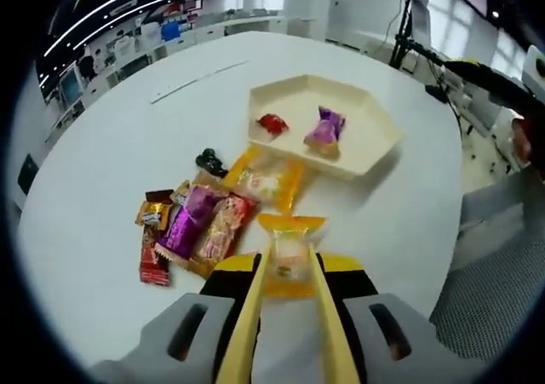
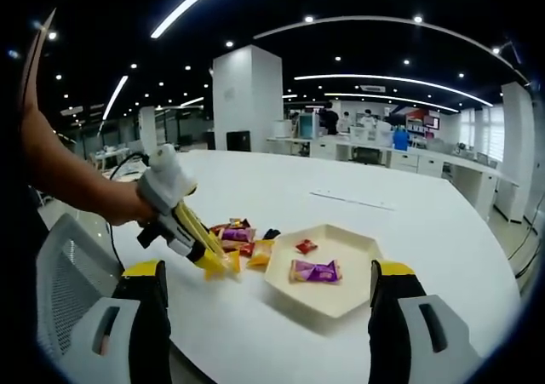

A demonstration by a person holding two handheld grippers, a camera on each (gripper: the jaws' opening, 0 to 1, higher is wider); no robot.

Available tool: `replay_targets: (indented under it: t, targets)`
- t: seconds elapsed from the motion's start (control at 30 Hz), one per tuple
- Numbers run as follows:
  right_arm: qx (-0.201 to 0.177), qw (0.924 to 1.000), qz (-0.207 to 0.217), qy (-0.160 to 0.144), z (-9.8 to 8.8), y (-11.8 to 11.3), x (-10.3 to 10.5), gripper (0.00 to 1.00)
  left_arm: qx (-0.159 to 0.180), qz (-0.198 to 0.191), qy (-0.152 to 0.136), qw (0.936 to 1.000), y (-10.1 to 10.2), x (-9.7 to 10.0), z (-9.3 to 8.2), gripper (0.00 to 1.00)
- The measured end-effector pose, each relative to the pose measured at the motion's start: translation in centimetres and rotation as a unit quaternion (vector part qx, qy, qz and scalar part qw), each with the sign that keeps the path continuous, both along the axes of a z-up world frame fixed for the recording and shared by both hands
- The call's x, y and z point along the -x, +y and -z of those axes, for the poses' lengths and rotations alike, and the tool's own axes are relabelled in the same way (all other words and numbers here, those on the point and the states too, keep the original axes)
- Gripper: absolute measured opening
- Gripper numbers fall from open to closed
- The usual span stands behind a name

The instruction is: Place the target food into the container with the food tongs after gripping and lifting it, then release it inside without dropping or visibly crushing the food.

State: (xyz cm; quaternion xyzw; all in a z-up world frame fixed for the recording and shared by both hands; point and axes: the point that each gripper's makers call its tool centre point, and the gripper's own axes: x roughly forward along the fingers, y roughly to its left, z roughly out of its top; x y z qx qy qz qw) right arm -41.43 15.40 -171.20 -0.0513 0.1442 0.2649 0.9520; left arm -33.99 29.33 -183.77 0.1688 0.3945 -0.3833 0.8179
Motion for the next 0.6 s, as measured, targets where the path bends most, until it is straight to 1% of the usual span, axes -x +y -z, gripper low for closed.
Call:
replay_targets:
  t: [0.13, 0.3, 0.47, 0.5, 0.53, 0.57, 0.6]
  targets:
    - [0.001, 1.0000, 0.001, 0.000, 0.0, 0.0, 0.0, 0.97, 0.007, 0.011, 0.002, 0.9999, 0.2, -0.2, 0.0, 0.20]
    - [0.001, 1.0000, 0.001, -0.001, 0.0, -0.1, 0.0, 0.97, 0.000, 0.027, 0.005, 0.9996, 0.2, -0.3, -0.2, 0.19]
    - [0.001, 1.0000, 0.003, -0.002, -0.1, -0.1, 0.0, 0.97, 0.007, 0.044, 0.004, 0.9990, -0.2, -0.3, -1.2, 0.19]
    - [0.000, 1.0000, 0.004, -0.002, -0.1, -0.2, 0.0, 0.97, 0.012, 0.055, 0.002, 0.9984, -0.5, -0.3, -1.5, 0.19]
    - [-0.001, 1.0000, 0.005, -0.002, -0.1, -0.2, -0.1, 0.97, 0.021, 0.066, 0.019, 0.9975, -1.0, 0.1, -1.5, 0.19]
    - [-0.002, 1.0000, 0.005, -0.003, -0.1, -0.2, -0.1, 0.97, 0.006, 0.077, 0.016, 0.9969, -0.9, 0.1, -1.4, 0.19]
    - [-0.002, 1.0000, 0.004, -0.003, -0.1, -0.2, -0.1, 0.97, -0.002, 0.099, -0.001, 0.9951, -1.0, -0.1, -1.7, 0.19]
